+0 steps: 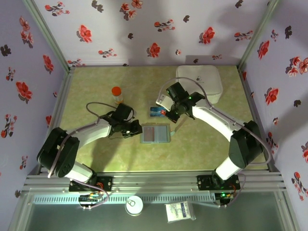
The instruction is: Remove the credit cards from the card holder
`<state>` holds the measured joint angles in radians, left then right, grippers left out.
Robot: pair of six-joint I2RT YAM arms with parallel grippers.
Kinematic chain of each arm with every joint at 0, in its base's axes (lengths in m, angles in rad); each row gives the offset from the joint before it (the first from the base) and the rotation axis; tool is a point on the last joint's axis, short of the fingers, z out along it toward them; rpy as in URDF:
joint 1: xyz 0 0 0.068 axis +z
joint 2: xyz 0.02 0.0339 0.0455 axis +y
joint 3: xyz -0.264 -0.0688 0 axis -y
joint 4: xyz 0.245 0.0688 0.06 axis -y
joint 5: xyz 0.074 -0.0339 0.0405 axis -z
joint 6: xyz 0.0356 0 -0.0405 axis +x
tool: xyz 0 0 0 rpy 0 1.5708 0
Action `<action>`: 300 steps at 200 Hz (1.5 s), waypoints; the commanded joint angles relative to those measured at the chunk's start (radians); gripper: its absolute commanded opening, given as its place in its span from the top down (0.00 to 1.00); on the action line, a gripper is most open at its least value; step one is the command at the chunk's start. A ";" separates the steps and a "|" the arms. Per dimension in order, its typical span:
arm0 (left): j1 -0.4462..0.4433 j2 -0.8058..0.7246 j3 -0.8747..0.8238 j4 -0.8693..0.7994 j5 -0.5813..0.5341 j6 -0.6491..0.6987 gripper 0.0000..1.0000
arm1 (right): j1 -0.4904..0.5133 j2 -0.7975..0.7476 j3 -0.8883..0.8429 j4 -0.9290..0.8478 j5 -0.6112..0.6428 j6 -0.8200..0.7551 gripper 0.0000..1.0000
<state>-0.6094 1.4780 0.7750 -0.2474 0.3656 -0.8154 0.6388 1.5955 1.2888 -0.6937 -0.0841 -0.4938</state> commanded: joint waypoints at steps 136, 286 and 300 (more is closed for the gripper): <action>0.083 -0.179 -0.099 -0.096 -0.044 0.016 0.92 | -0.149 0.513 0.721 -0.362 -0.318 -0.411 1.00; 0.102 -0.232 -0.114 -0.148 -0.062 0.016 0.92 | -0.184 0.778 0.989 -0.555 -0.355 -0.461 0.83; 0.101 -0.232 -0.115 -0.146 -0.061 0.016 0.92 | -0.193 0.768 0.994 -0.526 -0.361 -0.425 0.77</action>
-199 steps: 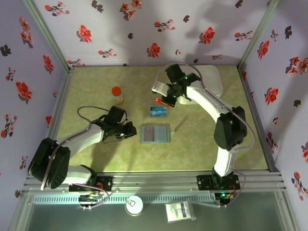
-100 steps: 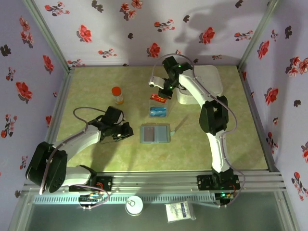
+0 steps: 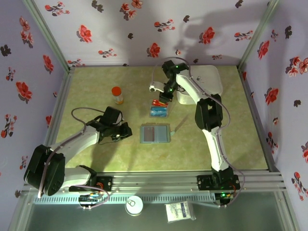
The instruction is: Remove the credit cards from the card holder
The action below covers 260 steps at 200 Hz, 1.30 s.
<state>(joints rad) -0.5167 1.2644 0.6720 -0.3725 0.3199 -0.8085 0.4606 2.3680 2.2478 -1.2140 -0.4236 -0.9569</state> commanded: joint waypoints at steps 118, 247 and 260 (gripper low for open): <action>0.009 -0.002 -0.011 0.004 -0.012 0.006 0.92 | -0.001 -0.118 -0.148 0.304 0.019 0.241 0.88; 0.003 0.110 0.025 0.160 0.048 -0.029 0.93 | 0.083 -0.561 -0.875 0.926 0.094 1.188 0.79; -0.002 0.130 0.025 0.194 0.071 -0.045 0.93 | 0.114 -0.601 -0.949 0.975 0.103 1.241 0.79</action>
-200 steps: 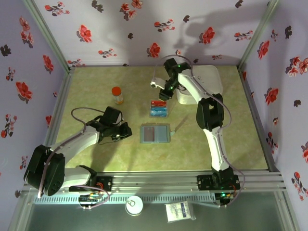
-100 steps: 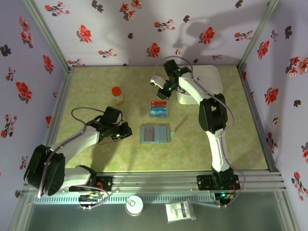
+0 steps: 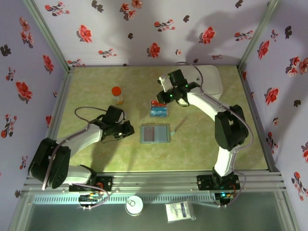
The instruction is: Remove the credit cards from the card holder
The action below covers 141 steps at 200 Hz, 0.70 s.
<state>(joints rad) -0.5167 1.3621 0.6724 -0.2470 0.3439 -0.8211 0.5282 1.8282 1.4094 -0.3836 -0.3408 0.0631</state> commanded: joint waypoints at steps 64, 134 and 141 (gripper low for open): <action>-0.041 0.108 0.035 0.118 0.057 -0.043 0.95 | 0.154 -0.191 -0.380 0.274 0.100 0.465 0.81; -0.068 0.187 0.070 0.143 0.063 -0.040 0.97 | 0.214 -0.139 -0.455 0.301 0.038 0.625 0.82; -0.069 0.194 0.074 0.141 0.063 -0.039 0.97 | 0.219 -0.132 -0.455 0.307 0.035 0.632 0.82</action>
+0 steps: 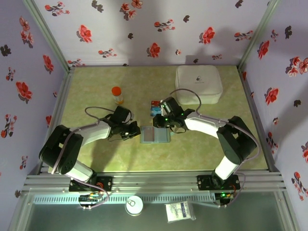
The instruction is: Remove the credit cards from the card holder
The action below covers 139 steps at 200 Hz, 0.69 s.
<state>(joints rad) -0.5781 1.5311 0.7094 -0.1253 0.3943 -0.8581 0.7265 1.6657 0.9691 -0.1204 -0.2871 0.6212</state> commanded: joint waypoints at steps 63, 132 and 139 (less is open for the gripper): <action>-0.009 0.061 0.056 0.016 0.023 0.011 0.98 | 0.041 0.097 0.028 0.005 -0.059 0.153 0.83; -0.008 0.083 0.045 -0.011 0.006 0.025 0.99 | 0.056 0.119 0.042 -0.010 -0.075 0.190 0.75; -0.009 0.083 0.044 -0.015 0.004 0.027 0.99 | 0.057 0.119 0.041 -0.010 -0.076 0.195 0.75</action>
<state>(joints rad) -0.5789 1.6001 0.7422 -0.1139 0.4034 -0.8570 0.7727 1.7752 0.9821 -0.1062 -0.3485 0.7811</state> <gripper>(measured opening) 0.038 0.245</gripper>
